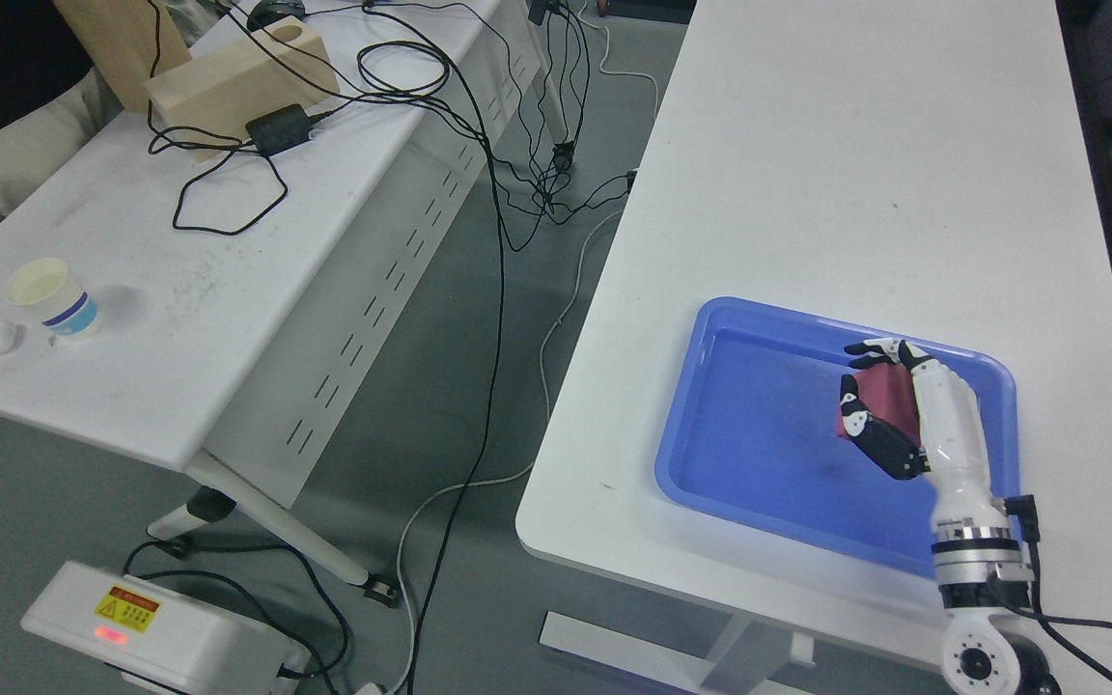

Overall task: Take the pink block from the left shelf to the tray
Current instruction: 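Lower the pink block into the blue tray and open the right hand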

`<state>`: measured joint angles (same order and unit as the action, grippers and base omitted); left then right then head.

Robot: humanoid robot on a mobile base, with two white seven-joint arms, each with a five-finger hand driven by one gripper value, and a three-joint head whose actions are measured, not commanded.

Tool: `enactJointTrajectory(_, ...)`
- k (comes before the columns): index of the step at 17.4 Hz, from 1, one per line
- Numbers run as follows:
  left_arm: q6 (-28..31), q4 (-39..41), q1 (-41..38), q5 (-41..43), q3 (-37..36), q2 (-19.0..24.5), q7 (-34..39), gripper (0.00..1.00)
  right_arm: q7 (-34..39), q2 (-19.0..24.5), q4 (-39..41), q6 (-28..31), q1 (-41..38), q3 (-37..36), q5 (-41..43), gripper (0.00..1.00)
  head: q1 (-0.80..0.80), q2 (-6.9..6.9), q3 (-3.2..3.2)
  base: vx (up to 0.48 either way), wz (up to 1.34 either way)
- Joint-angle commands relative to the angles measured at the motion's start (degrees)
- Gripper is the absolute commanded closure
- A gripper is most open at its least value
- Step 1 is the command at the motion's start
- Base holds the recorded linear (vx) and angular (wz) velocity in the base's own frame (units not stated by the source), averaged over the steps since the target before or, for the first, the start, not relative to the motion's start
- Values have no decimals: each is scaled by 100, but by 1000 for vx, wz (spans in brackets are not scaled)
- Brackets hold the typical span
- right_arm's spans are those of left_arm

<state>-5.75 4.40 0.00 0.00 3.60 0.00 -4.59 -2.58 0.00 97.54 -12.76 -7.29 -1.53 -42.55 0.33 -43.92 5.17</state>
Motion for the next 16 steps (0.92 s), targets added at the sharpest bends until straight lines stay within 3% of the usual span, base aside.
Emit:
enactJointTrajectory(1,-5,0,-52,9,0,100,2,0,153,-100,-25,142,-9,48,544,63,0,0,0,59,58)
enactJointTrajectory(4,-5,0,-52,9,0,100,2,0,153,-100,-25,142,-62,180,836,56,0,0,0,9,10)
enactJointTrajectory(6,-5,0,-52,9,0,100,2,0,170,-100,-25,142,-79,189,1019,45,0,0,0,0,0)
enactJointTrajectory(8,-5,0,-52,9,0,100,2,0,328,-100,-16,159,-79,180,1388,15,0,0,0,0,0)
enactJointTrajectory(10,-5,0,-52,9,0,100,2,0,364,-100,-7,124,-79,145,1696,1,0,0,0,0,0)
enactJointTrajectory(16,-5,0,-52,9,0,100,2,0,496,-100,-7,1,-79,57,3094,0,0,0,0,0,0)
